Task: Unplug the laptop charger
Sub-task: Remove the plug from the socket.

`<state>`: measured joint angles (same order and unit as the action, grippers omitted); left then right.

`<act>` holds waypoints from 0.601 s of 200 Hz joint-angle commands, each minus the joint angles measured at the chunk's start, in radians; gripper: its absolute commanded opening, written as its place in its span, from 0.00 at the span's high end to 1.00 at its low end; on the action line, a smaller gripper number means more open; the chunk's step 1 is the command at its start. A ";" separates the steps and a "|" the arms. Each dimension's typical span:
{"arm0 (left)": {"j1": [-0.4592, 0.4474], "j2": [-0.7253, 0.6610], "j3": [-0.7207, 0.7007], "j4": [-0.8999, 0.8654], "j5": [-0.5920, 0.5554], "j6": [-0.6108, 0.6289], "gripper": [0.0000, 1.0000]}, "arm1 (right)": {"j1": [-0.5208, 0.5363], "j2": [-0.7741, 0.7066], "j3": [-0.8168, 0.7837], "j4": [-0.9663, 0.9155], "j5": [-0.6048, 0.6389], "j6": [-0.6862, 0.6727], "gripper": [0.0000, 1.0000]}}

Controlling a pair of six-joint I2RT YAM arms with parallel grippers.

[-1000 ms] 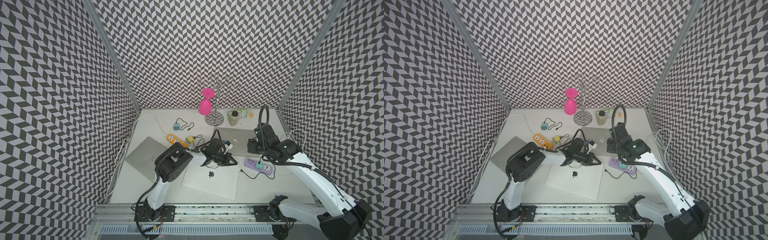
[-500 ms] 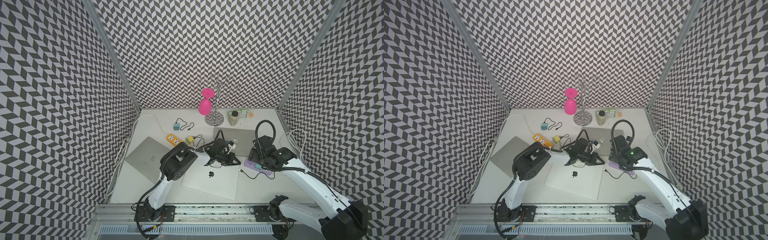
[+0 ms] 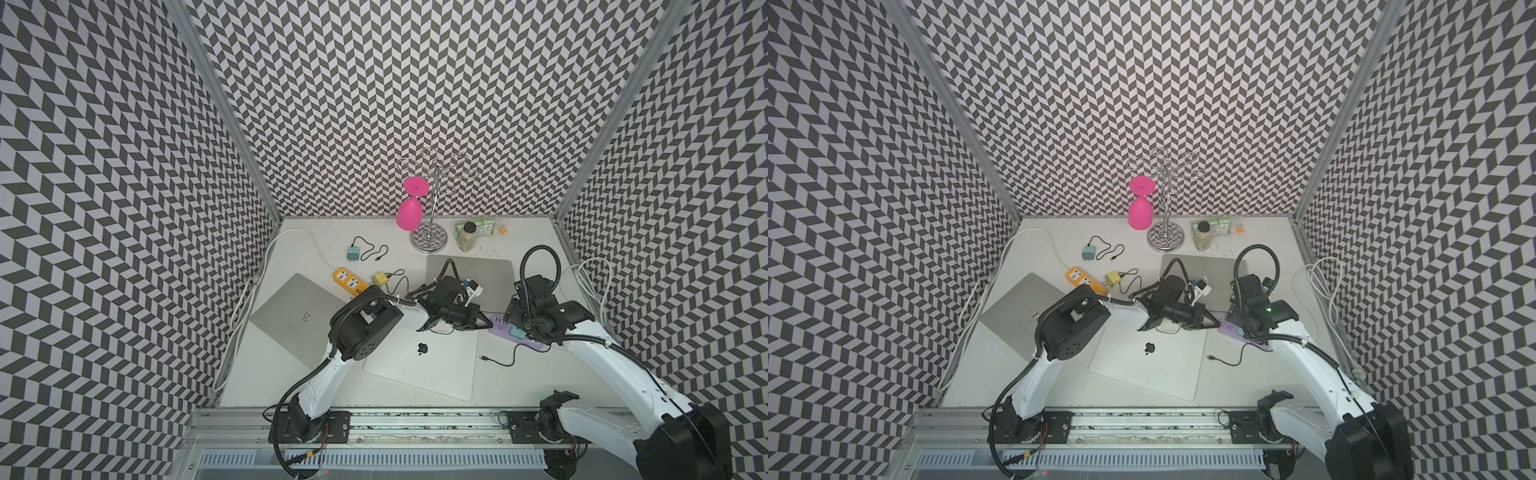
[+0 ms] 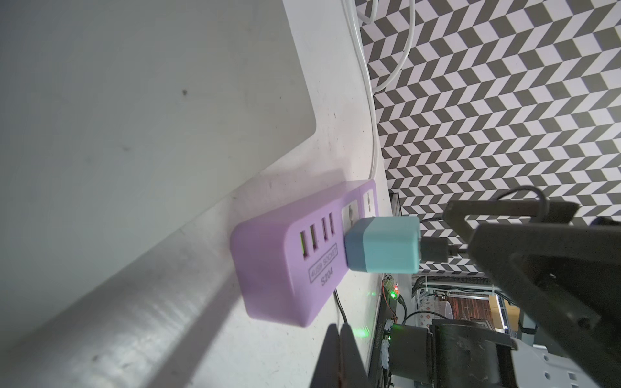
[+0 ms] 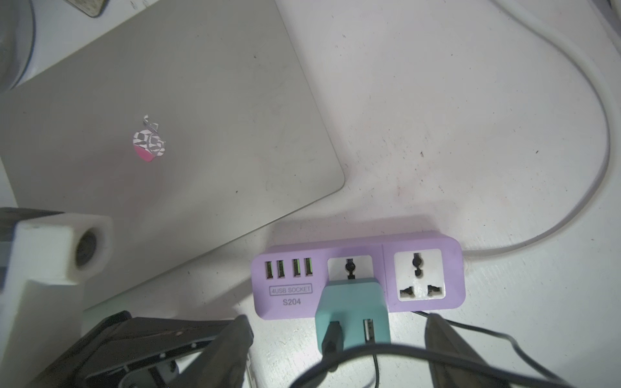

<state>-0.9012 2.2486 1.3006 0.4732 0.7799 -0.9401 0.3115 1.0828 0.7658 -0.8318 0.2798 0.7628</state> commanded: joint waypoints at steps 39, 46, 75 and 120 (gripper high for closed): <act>-0.007 0.028 0.026 0.041 -0.006 -0.014 1.00 | -0.005 0.024 -0.051 0.067 0.011 -0.033 0.25; -0.007 0.030 0.030 0.041 -0.010 -0.014 1.00 | -0.004 0.025 -0.053 0.071 0.010 -0.037 0.25; -0.011 0.044 0.048 0.040 -0.017 -0.014 1.00 | -0.006 0.036 -0.061 0.087 0.007 -0.060 0.28; -0.022 0.067 0.069 0.031 -0.028 -0.012 1.00 | -0.012 0.043 -0.081 0.111 -0.016 -0.079 0.32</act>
<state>-0.9047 2.2921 1.3457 0.4854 0.7689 -0.9443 0.3080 1.1183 0.6998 -0.7689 0.2722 0.6983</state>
